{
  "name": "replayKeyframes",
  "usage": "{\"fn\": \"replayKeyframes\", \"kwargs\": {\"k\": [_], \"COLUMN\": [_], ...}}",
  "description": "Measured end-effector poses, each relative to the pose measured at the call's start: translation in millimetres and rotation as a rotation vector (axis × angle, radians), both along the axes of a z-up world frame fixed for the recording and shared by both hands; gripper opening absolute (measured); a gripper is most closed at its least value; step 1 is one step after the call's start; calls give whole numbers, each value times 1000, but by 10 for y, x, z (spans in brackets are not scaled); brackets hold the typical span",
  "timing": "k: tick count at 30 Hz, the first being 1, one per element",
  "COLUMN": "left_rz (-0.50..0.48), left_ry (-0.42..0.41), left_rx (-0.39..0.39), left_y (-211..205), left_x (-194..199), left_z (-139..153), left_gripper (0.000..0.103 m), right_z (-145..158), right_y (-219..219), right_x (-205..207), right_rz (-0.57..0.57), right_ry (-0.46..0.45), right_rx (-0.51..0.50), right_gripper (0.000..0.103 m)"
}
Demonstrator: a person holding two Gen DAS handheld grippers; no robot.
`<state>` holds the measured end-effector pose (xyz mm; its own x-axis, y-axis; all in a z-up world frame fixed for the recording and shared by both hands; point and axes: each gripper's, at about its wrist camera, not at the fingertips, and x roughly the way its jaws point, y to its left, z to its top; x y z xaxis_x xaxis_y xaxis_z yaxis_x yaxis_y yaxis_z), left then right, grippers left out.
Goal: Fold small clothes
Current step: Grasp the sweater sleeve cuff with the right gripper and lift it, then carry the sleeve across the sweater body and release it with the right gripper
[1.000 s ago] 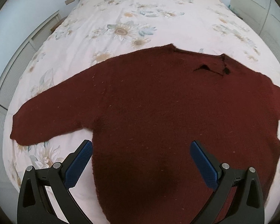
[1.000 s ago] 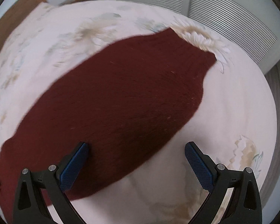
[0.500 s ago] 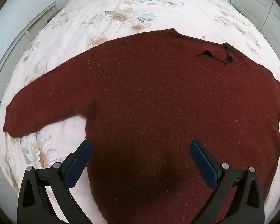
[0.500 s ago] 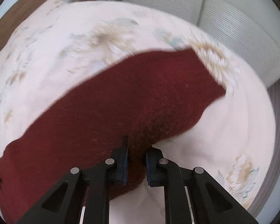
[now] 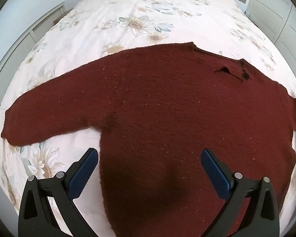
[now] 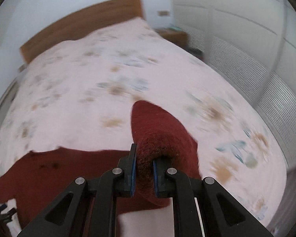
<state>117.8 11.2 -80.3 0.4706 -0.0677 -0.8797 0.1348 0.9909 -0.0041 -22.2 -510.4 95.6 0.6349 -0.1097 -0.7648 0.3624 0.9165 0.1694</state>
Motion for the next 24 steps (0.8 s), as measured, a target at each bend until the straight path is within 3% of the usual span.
{"fn": "replayKeyframes", "kwargs": {"k": [5,10,17,24], "left_rz": [-3,-7,-4,7], "left_ry": [-9,-33,-35,11], "left_rx": [-21,-40,-10,47], "left_y": [58,150,237,305], "left_x": [49,50,53,5], "left_z": [22,105,56,-117], "left_gripper": [102,102,102,102], "right_z": [273,296,-447,-1179], "right_y": [706,1421,2214,2493], "right_x": [386,627,839,715], "right_rz": [138,261,384,419], "right_ry": [-53,-47,137,266], "right_rx": [28,38,23,74], "right_gripper": [13,13,13,13]}}
